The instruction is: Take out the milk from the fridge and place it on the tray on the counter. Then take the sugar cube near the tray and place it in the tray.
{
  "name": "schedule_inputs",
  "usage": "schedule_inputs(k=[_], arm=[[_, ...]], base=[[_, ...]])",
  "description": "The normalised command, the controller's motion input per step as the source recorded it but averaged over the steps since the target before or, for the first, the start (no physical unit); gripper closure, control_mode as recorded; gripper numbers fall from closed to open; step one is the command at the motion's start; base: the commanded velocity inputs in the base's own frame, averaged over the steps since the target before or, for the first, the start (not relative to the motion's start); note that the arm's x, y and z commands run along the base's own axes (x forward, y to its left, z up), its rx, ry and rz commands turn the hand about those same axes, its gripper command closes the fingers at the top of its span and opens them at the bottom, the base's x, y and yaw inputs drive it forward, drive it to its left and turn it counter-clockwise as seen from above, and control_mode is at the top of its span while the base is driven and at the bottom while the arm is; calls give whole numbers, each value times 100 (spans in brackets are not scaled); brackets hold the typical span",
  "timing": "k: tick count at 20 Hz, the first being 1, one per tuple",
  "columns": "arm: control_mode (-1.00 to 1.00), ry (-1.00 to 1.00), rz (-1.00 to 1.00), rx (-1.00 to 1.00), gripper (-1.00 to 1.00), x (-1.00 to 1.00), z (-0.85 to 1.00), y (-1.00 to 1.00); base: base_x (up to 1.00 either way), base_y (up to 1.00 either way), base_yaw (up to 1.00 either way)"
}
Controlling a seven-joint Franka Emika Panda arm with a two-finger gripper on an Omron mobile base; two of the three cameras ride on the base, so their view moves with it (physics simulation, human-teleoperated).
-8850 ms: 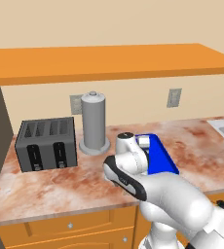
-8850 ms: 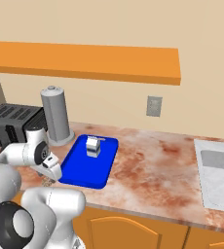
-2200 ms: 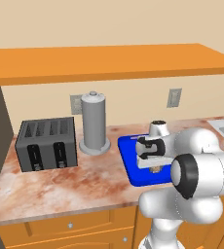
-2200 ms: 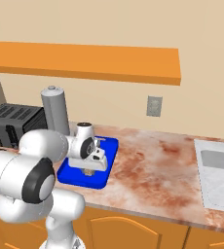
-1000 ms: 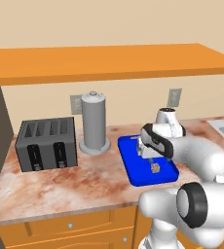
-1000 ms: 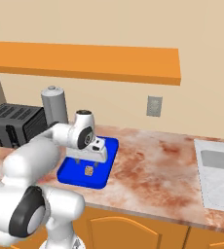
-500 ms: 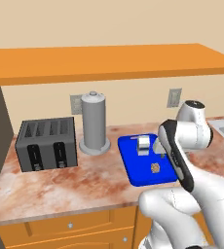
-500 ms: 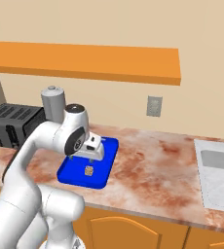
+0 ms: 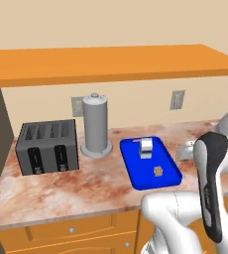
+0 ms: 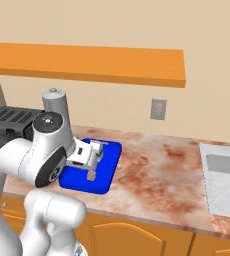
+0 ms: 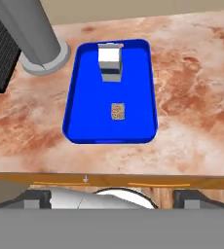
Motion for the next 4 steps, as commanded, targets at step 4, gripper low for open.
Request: schedule_inputs(k=[4], arm=[[-100,-5,0,5,-100,-54,100,0]], base=[[0,0,0]])
